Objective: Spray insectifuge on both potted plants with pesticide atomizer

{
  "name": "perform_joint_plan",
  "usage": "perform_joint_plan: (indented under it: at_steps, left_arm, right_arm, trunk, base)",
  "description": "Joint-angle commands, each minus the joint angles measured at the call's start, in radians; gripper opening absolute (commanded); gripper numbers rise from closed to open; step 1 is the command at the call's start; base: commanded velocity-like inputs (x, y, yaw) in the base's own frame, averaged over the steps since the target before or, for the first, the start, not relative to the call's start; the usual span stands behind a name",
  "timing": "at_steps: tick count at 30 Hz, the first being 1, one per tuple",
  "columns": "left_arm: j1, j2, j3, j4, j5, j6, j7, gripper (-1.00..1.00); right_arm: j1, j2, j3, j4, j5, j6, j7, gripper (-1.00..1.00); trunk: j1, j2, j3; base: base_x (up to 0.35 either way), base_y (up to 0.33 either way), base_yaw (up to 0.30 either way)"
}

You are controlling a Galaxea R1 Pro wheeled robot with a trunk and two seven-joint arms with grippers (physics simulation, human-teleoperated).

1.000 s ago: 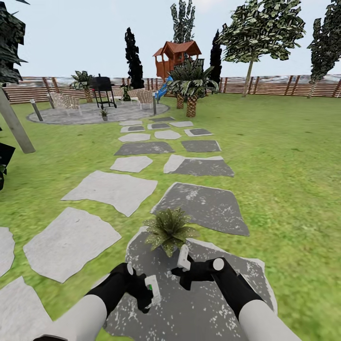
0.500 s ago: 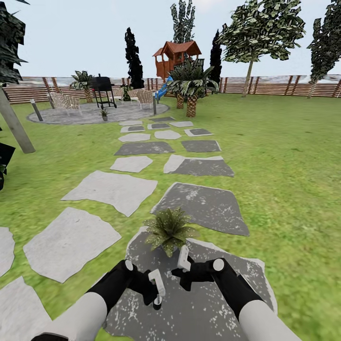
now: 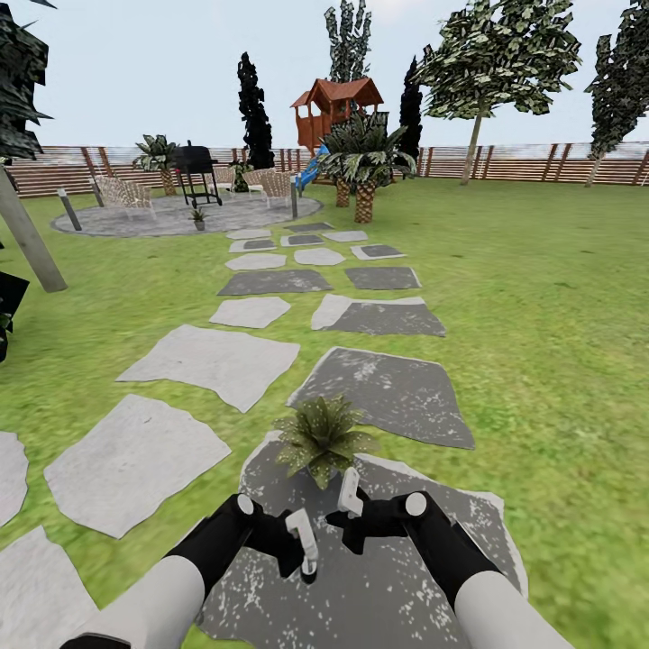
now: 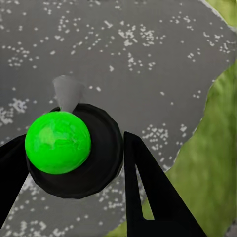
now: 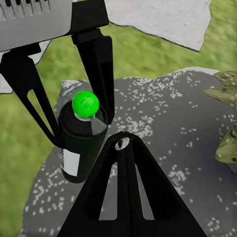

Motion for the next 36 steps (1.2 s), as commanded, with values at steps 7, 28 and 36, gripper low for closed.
perform_joint_plan:
  at_steps: [7,28,36]
  left_arm:
    - [0.001,-0.002,0.0,-0.002,0.026,0.007,-0.004,-1.0]
    - [0.003,-0.012,0.0,-0.004,0.12,-0.046,-0.003,-1.0]
    - [0.003,-0.014,0.001,-0.004,0.12,-0.048,0.001,-1.0]
  right_arm:
    - [0.0,0.0,-0.001,-0.001,0.011,-0.009,0.001,-1.0]
    - [0.0,0.0,-0.001,0.001,0.012,-0.009,-0.001,-1.0]
    - [0.0,0.0,-0.001,0.0,0.012,-0.009,-0.001,-1.0]
  trunk:
    - [0.0,0.0,-0.001]
    - [0.0,0.0,-0.001]
    - [0.0,0.0,-0.001]
  base:
    - [0.0,0.0,0.0]
    - [0.0,0.0,0.0]
    - [0.0,0.0,0.0]
